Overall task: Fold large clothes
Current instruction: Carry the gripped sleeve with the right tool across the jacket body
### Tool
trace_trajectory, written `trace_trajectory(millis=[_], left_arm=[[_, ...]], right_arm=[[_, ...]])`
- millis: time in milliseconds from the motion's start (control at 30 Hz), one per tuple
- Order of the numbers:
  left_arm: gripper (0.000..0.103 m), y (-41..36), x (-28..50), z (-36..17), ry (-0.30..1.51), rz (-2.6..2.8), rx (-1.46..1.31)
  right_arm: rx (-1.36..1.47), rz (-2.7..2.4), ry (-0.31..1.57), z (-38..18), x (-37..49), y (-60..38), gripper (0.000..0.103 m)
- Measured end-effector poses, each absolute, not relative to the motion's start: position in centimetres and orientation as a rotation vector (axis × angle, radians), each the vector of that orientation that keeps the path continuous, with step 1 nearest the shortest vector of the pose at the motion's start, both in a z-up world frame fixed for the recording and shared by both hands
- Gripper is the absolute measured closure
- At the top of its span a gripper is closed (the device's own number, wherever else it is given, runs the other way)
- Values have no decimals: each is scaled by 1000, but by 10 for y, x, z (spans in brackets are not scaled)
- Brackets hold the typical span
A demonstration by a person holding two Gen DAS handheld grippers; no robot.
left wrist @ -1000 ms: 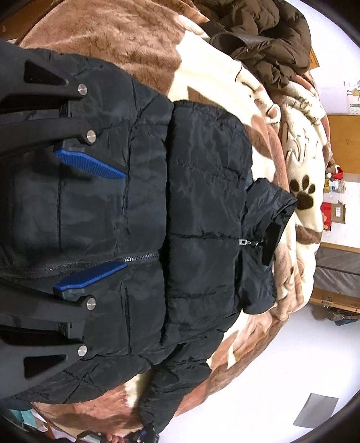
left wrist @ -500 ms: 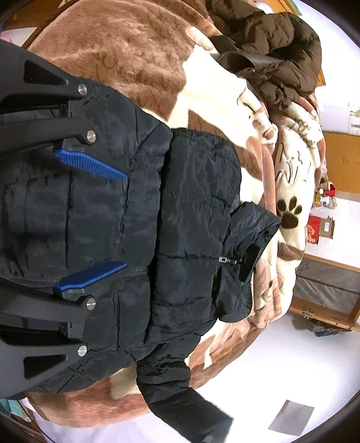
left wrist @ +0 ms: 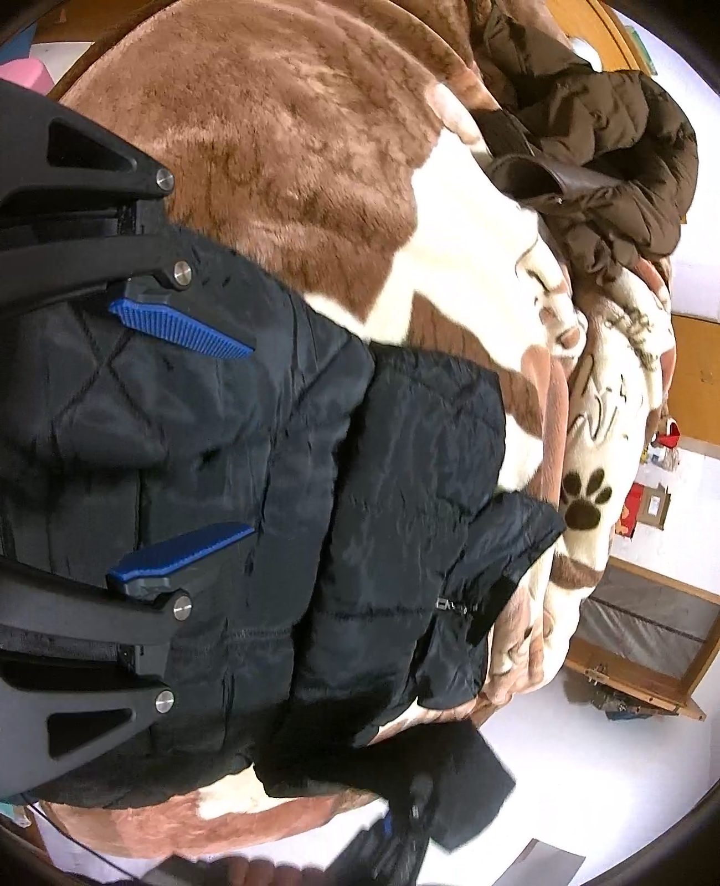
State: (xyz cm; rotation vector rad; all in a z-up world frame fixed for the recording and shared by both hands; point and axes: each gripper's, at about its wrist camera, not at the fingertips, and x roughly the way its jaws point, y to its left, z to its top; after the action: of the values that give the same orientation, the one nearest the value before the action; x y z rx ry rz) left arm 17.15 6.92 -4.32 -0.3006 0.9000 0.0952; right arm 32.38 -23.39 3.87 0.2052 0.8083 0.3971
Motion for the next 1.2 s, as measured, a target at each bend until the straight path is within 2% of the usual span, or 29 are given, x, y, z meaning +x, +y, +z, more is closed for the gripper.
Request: trace_trajectory(millis=[100, 200, 300, 367, 400, 533, 600, 733, 900, 967, 1000, 1033, 1133, 1200], left_arm=[[39, 78, 170, -47, 902, 104, -298], [39, 82, 171, -49, 903, 105, -301], [39, 81, 174, -48, 903, 99, -295], [39, 78, 176, -44, 897, 91, -288], [39, 75, 178, -41, 891, 83, -285], [38, 59, 194, -24, 858, 36, -269], [33, 47, 208, -16, 838, 5, -263], [31, 21, 251, -13, 825, -64, -251], [31, 10, 329, -50, 912, -88, -247], [33, 10, 351, -67, 961, -90, -290], [50, 9, 358, -73, 970, -97, -301], [80, 7, 360, -76, 967, -97, -292], [92, 3, 354, -70, 922, -51, -231], [92, 6, 350, -71, 908, -12, -203]], right_arm=[[184, 433, 876, 6, 341, -208, 91], [173, 461, 942, -24, 352, -194, 84], [188, 488, 972, -38, 354, -190, 67], [213, 520, 965, -33, 350, -193, 49], [221, 532, 954, -27, 346, -198, 47], [241, 585, 867, 4, 327, -215, 46], [235, 558, 810, 18, 319, -235, 46], [256, 411, 776, 20, 317, -295, 46], [303, 232, 812, -1, 331, -361, 46], [300, 195, 817, -8, 336, -376, 52], [298, 191, 819, -10, 339, -378, 55], [293, 185, 821, -13, 344, -379, 61], [273, 198, 831, -21, 359, -374, 76], [252, 213, 843, -31, 367, -365, 77]])
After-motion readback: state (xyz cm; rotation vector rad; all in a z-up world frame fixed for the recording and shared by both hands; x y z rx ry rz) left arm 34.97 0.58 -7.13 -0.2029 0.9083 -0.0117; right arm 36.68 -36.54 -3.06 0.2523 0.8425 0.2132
